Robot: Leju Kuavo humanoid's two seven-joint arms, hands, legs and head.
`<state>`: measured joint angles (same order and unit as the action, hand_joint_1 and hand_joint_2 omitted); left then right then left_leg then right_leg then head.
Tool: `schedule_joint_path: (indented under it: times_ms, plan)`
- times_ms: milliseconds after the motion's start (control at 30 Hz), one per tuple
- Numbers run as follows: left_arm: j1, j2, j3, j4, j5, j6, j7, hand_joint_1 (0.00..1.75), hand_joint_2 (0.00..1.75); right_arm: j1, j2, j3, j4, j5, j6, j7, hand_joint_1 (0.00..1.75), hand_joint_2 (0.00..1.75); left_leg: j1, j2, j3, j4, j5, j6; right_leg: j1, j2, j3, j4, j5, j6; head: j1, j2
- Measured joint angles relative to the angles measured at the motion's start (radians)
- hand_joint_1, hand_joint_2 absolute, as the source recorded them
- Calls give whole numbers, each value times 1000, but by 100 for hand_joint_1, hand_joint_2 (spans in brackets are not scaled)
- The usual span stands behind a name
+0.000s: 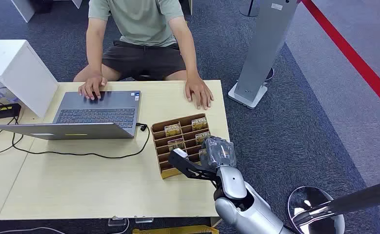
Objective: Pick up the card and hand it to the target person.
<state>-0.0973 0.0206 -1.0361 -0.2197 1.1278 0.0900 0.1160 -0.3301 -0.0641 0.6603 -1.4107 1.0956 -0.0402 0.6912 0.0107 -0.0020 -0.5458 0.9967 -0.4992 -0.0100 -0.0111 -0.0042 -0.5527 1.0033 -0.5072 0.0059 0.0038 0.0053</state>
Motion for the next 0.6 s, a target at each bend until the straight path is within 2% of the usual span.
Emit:
schedule_joint_path:
  times_ms: [267, 600]
  plan:
    - [0, 0, 0, 0, 1, 2, 3, 0, 0, 0, 0, 0, 14, -4, -2, -3, 85, 175, 0, 0, 0, 0, 0, 0, 0, 0, 0, 0, 0, 0, 0, 0]
    - [0, 0, 0, 0, 1, 3, 6, 0, 0, 0, 0, 0, 27, -6, -2, -7, 89, 175, 0, 0, 0, 0, 0, 0, 0, 0, 0, 0, 0, 0, 0, 0]
